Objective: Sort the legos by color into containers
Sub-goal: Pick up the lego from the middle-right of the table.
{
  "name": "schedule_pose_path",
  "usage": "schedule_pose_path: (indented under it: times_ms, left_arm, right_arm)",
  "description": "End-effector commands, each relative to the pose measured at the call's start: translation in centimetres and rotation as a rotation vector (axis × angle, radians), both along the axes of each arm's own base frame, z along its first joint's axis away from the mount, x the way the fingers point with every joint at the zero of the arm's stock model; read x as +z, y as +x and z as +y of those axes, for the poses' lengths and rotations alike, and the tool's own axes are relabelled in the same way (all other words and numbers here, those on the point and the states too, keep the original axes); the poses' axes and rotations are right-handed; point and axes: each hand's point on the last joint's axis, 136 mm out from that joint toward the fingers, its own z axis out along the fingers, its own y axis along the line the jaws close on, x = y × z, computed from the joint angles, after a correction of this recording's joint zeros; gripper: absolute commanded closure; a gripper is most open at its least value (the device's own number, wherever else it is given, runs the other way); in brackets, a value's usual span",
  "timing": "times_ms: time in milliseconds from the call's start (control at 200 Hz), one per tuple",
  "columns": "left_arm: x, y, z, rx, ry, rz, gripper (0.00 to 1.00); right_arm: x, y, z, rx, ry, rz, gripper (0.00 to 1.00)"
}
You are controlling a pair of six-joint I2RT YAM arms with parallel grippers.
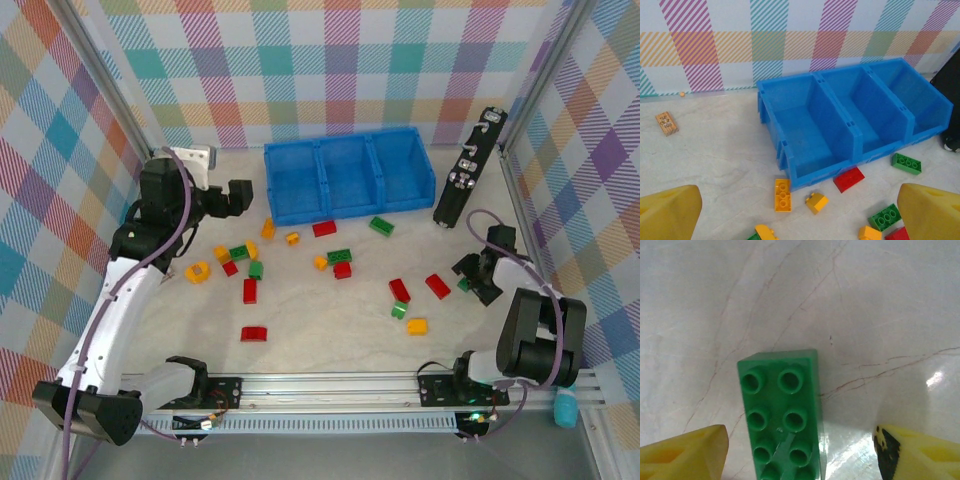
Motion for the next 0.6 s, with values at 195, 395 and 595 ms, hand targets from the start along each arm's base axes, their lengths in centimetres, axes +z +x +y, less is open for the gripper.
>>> schedule_pose_path:
  times_ms: [195, 395, 595]
  left_arm:
    - [0.8, -0.8, 0.1, 0.004, -0.014, -0.010, 0.00]
    - [0.2, -0.8, 0.0, 0.001, -0.025, 0.007, 0.00]
    - [-0.2, -0.7, -0.3, -0.005, -0.037, 0.026, 0.00]
  right_arm:
    - [-0.5, 3.2, -0.3, -0.005, 0.063, 0.012, 0.35]
    - [-1.4, 3.4, -0.5, -0.015, 0.091, 0.058, 0.44]
    - [-2.3, 3.4, -0.5, -0.011, 0.123, 0.106, 0.53]
